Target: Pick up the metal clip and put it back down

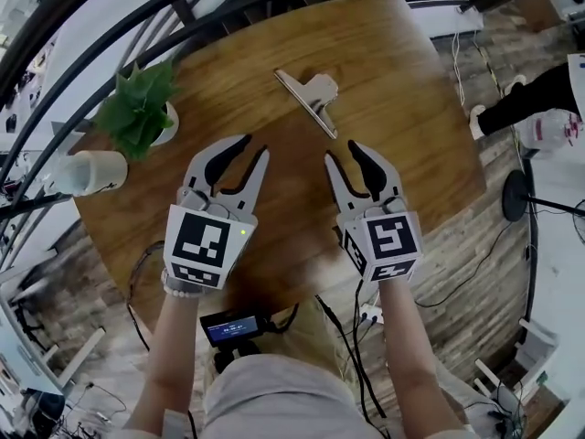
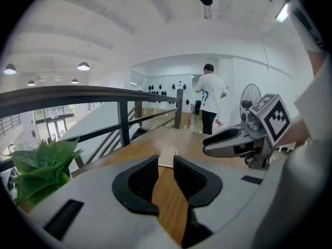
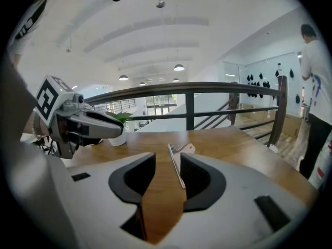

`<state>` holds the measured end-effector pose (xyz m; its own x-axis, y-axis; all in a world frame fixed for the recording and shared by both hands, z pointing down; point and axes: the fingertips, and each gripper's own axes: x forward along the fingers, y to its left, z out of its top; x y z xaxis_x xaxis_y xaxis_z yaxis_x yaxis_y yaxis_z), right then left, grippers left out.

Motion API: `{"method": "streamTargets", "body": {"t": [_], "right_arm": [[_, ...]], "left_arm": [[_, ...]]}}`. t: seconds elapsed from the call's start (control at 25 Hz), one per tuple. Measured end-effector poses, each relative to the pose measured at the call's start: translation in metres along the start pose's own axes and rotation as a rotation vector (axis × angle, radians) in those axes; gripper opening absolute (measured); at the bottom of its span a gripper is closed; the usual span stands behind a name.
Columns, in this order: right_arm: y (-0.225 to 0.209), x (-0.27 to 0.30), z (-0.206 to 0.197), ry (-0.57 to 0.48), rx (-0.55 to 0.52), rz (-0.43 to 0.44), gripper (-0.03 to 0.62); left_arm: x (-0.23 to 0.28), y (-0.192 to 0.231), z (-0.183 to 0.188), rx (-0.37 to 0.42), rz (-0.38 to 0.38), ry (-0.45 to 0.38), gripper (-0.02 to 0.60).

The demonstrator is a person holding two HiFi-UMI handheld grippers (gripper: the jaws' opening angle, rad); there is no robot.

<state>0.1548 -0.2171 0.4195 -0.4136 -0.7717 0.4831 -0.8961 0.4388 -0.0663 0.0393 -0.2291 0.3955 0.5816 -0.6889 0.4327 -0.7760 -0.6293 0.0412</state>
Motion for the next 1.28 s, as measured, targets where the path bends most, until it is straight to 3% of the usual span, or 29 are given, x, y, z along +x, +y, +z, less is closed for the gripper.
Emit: {"method": "streamTargets", "body": {"t": [0.6, 0.64, 1.12, 1.28], "right_arm": [[-0.03, 0.074, -0.023, 0.066, 0.039, 0.036, 0.147], [-0.032, 0.078, -0.023, 0.068, 0.04, 0.034, 0.175], [-0.051, 0.122, -0.027, 0.088, 0.017, 0.032, 0.209], [-0.056, 0.133, -0.027, 0.078, 0.072, 0.032, 0.209]], "left_arm": [[0.049, 0.02, -0.033, -0.044, 0.029, 0.071, 0.095], [0.05, 0.022, -0.035, -0.045, 0.032, 0.073, 0.095], [0.068, 0.032, -0.045, -0.062, 0.042, 0.077, 0.095], [0.073, 0.033, -0.05, -0.06, 0.038, 0.089, 0.095]]}}
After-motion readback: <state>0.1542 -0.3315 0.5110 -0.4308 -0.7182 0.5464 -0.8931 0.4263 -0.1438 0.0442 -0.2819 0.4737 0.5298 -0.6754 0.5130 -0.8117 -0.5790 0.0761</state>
